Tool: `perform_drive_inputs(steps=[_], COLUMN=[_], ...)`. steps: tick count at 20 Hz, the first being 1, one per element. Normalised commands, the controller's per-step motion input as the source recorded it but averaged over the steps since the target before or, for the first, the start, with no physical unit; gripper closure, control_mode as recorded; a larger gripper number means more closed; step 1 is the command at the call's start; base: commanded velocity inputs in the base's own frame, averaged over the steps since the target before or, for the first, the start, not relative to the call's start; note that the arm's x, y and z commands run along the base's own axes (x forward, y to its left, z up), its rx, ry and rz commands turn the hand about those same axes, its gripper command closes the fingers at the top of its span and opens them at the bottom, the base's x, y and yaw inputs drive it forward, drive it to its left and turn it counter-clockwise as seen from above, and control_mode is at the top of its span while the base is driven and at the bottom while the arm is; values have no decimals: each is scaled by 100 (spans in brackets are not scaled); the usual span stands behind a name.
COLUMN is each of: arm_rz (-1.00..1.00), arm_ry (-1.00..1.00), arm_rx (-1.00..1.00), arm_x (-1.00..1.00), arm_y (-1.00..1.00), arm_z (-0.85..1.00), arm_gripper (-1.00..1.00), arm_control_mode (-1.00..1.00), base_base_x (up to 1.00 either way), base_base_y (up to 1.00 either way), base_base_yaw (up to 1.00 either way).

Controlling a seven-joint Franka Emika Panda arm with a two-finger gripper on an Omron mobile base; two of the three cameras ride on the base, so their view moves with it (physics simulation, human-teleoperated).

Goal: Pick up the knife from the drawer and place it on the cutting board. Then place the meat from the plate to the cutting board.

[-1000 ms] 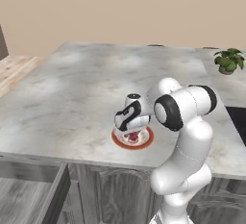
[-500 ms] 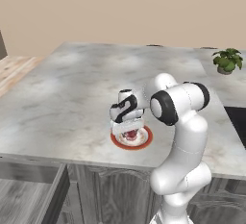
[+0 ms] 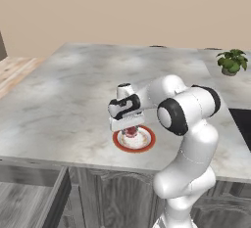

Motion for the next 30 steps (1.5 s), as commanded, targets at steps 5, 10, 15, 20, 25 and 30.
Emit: perform_drive_inputs(steps=[5, 10, 15, 20, 25, 30], arm_rz=[2, 0, 0, 0, 1, 1], arm_ry=[-10, -5, -1, -6, -17, -18], arm_rx=[0, 0, 1, 3, 1, 0], arm_x=[-13, -16, -20, -22, -30, -32], arm_y=[0, 0, -2, -13, -16, -11], arm_z=[45, 31, 29, 32, 27, 25], arm_gripper=[100, 100, 100, 100, 100, 100], arm_control_mode=[-100, -100, -100, -100, -100, -100], base_base_x=[0, 0, 0, 0, 0, 0], base_base_y=[0, 0, 0, 0, 0, 0], base_base_yaw=[0, 0, 0, 0, 0, 0])
